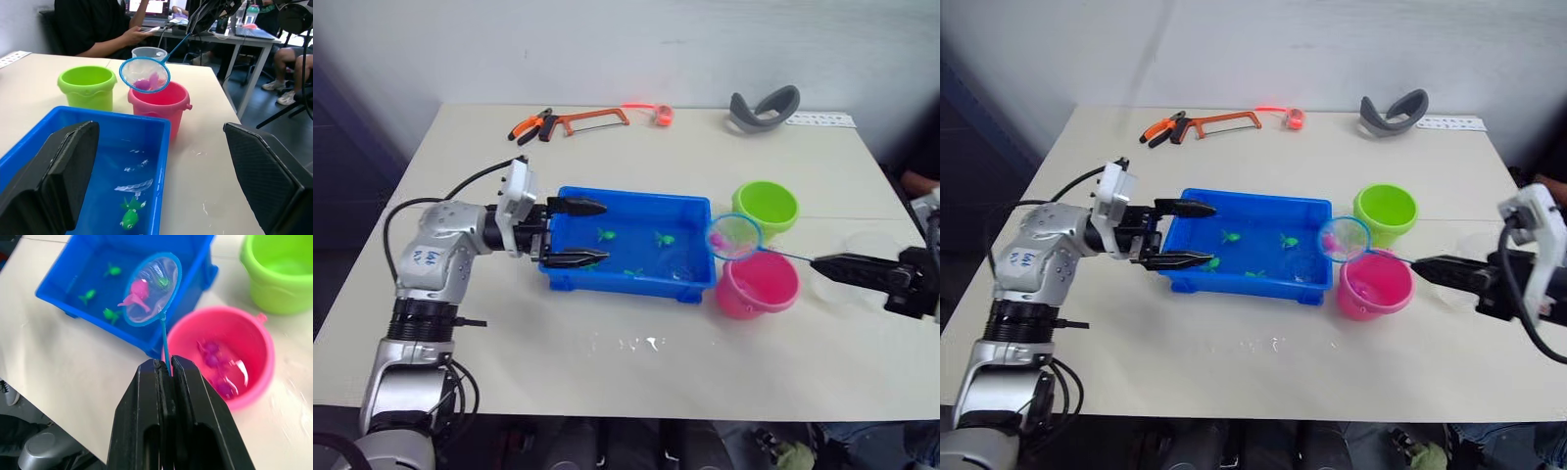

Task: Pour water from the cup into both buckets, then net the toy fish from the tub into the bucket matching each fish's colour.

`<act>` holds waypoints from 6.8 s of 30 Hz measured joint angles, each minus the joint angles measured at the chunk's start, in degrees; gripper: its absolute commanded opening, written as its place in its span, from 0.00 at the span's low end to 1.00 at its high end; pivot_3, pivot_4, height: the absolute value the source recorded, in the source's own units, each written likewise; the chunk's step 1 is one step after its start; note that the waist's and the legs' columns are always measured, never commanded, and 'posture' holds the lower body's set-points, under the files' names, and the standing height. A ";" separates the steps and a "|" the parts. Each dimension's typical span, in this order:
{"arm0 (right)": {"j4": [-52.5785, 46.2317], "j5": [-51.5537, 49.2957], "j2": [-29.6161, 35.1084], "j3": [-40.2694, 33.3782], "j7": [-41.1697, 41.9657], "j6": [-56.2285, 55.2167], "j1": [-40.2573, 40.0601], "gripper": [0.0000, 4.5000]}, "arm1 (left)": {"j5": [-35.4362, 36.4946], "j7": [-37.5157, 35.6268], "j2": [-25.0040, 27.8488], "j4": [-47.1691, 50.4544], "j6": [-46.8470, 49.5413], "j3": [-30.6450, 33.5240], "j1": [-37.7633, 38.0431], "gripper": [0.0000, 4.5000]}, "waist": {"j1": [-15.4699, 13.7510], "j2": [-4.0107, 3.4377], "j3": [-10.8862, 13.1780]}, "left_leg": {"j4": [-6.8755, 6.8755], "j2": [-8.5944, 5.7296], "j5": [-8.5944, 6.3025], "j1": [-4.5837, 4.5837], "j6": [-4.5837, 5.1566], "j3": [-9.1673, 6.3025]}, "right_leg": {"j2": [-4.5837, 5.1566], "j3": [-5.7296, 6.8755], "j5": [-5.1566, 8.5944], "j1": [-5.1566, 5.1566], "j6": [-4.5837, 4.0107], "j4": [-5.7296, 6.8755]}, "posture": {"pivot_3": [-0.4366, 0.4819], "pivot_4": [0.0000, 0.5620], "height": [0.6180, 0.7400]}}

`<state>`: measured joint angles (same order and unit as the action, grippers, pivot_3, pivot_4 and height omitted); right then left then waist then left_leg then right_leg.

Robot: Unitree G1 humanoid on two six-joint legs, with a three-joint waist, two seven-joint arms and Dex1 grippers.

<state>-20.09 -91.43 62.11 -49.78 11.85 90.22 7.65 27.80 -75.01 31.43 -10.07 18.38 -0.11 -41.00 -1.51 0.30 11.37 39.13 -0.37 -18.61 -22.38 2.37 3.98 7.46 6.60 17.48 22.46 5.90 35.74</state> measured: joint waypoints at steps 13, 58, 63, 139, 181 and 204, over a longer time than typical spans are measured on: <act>-9.02 -6.18 0.36 -14.24 -7.57 -10.20 -25.02 0.00 | -1.35 4.30 -8.69 1.24 -0.73 -5.61 1.21 0.98 | 0.02 0.01 0.00 | -0.04 0.03 -0.01 0.02 0.02 -0.05 | -0.02 -0.04 -0.03 -0.05 0.05 -0.13 | 0.48 0.27 1.00; -10.26 118.78 -25.79 12.40 6.16 -116.02 -43.87 0.00 | -2.31 2.46 -12.22 -3.44 -4.58 -6.85 2.59 0.98 | 0.09 -0.03 -0.02 | -0.02 0.05 0.05 0.27 -0.15 0.10 | -0.59 -0.50 -0.04 -0.10 0.11 -0.12 | 0.48 0.27 1.00; -18.77 90.08 -27.27 17.71 14.91 -96.03 -40.18 0.00 | -0.83 1.93 -11.41 -3.68 -5.75 -3.39 4.03 0.98 | 0.34 -0.05 -0.03 | 0.01 0.15 0.05 0.32 -0.16 0.06 | -0.62 -0.48 -0.04 -0.13 0.04 0.04 | 0.48 0.27 1.00; 12.15 58.09 -19.75 42.37 39.80 2.00 40.60 0.00 | 0.21 8.84 2.90 2.61 -8.92 8.66 16.43 0.98 | 1.54 -0.07 -0.02 | 0.02 -0.01 0.00 0.01 -0.09 -0.07 | 0.03 0.03 -0.03 0.06 0.01 0.04 | 0.48 0.27 1.00; 14.54 83.68 2.49 40.03 25.44 -69.79 9.31 0.00 | -1.01 18.55 -8.89 2.47 -1.83 1.23 3.76 0.98 | 0.04 -0.07 -0.02 | 0.03 -0.06 0.02 0.03 -0.06 0.10 | -0.24 0.29 -0.05 0.04 0.07 0.00 | 0.48 0.27 1.00; 7.79 70.60 -7.83 38.22 26.63 -68.90 15.31 0.00 | -0.87 12.59 -2.20 -2.07 -9.39 6.76 7.80 0.98 | 0.73 -0.15 0.01 | 0.05 0.10 0.07 0.12 -0.16 -0.04 | -0.19 0.15 -0.04 -0.03 0.02 0.05 | 0.48 0.27 1.00</act>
<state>-12.30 -20.83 54.28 -11.56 38.48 21.32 22.96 26.93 -62.42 29.23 -12.14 8.99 6.65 -33.20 -0.78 0.15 11.39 39.18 -0.27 -18.54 -22.26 2.22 3.94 7.28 6.76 17.44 22.43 5.92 35.79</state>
